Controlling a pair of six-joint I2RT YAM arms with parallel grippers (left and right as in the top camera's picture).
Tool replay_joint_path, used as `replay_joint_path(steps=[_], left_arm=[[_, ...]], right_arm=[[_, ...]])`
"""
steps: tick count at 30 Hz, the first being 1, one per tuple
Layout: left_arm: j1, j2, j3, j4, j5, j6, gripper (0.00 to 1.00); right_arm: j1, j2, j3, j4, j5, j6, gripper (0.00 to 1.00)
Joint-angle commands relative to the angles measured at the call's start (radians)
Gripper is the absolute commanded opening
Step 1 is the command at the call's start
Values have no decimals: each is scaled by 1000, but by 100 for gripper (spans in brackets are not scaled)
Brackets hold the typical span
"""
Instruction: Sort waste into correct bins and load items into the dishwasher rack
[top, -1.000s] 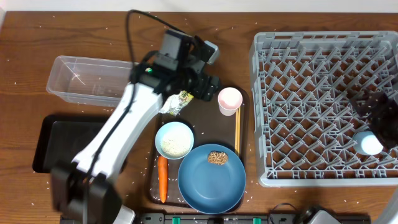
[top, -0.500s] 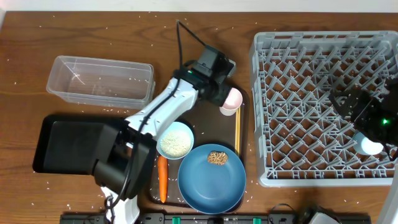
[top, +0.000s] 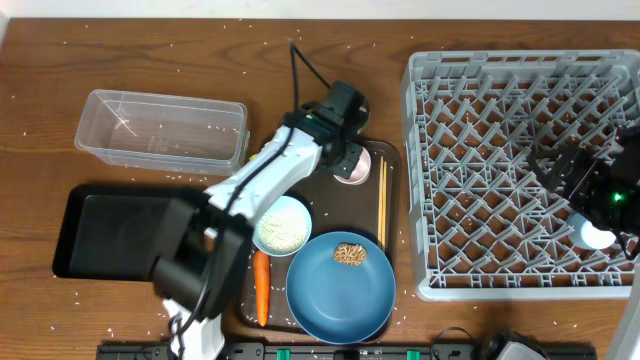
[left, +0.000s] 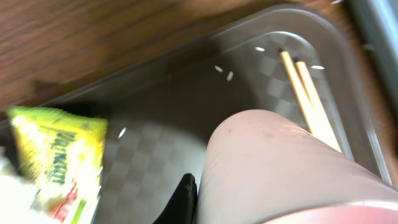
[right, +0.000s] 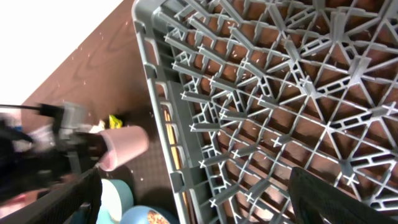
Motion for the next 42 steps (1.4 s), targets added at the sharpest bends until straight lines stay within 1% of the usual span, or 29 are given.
replay_joint_path(steps=[1, 3, 6, 10, 12, 14, 17, 24, 29, 33, 39, 42], left_arm=[[16, -186, 14, -28, 140, 19, 6], [28, -252, 14, -47, 256, 58, 6], [51, -337, 14, -64, 459, 150, 6], [98, -410, 14, -68, 690, 222, 6], [130, -431, 14, -68, 843, 262, 6], [161, -438, 14, -68, 980, 285, 6], [203, -435, 14, -64, 1134, 288, 6], [219, -435, 14, -35, 1285, 286, 6], [218, -435, 14, -31, 1291, 271, 6], [218, -435, 14, -31, 1291, 272, 6], [218, -435, 14, -18, 1290, 272, 6], [218, -435, 14, 2, 1290, 272, 6]], right_arm=[[64, -3, 8, -3, -20, -103, 88], [107, -3, 8, -3, -66, -156, 88], [186, -3, 8, -1, -245, -296, 88], [280, -3, 8, 17, -474, -446, 87], [319, -3, 8, 41, -559, -481, 86], [356, -3, 8, 86, -628, -486, 86], [404, -3, 8, 156, -691, -486, 86], [545, -2, 8, 262, -717, -485, 86], [647, -2, 8, 350, -681, -463, 82], [707, -1, 8, 425, -627, -389, 80], [796, 0, 8, 457, -507, -322, 68], [829, 1, 8, 458, -499, -320, 64]])
